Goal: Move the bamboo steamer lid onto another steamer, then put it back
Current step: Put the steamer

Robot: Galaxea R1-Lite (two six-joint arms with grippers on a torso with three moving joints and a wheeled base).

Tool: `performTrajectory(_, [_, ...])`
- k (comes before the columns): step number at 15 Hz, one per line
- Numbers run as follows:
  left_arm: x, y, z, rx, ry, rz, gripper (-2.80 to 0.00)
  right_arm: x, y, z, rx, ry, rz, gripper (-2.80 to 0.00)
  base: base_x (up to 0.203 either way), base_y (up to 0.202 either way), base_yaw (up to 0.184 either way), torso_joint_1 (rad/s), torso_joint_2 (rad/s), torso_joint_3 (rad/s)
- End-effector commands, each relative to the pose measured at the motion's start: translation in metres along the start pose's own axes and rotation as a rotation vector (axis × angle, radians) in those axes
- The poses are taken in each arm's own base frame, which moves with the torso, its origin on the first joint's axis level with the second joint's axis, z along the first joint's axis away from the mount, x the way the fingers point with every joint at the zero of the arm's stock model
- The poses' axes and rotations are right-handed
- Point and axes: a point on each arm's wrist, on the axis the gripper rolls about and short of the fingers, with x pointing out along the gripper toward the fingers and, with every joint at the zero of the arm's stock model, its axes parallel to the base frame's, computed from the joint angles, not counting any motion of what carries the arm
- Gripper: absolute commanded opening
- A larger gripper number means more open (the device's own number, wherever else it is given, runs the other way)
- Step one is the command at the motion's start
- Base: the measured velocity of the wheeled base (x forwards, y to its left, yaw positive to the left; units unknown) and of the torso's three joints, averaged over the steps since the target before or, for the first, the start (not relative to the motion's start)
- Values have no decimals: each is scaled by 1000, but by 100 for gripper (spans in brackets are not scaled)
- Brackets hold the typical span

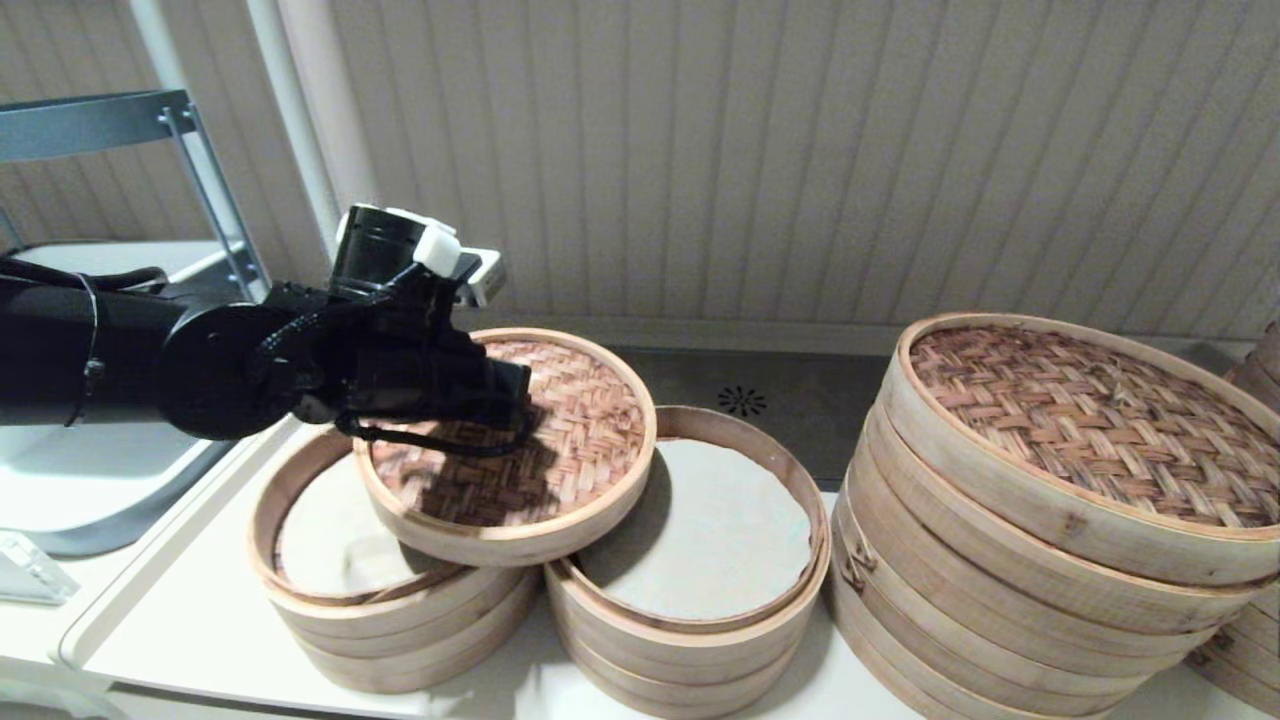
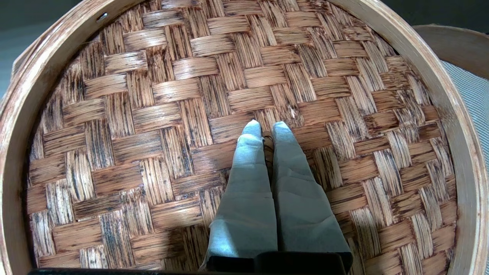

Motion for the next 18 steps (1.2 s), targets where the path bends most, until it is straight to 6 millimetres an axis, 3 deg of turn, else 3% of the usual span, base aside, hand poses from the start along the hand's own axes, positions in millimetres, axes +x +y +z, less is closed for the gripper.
performTrajectory(1, [-3,10,-1,-15,2,17,-280,2,0,-7,0,23,2,-280,0,0,0,0,0,0])
performTrajectory(7, [-12,40,-9,-64,17,60,-280,2,0,-7,0,23,2,-280,0,0,0,0,0,0])
performTrajectory(12, [-18,49,-22,-77,46,81,-280,2,0,-7,0,23,2,-280,0,0,0,0,0,0])
performTrajectory(18, [-21,64,-23,-94,44,103,-280,2,0,-7,0,23,2,-280,0,0,0,0,0,0])
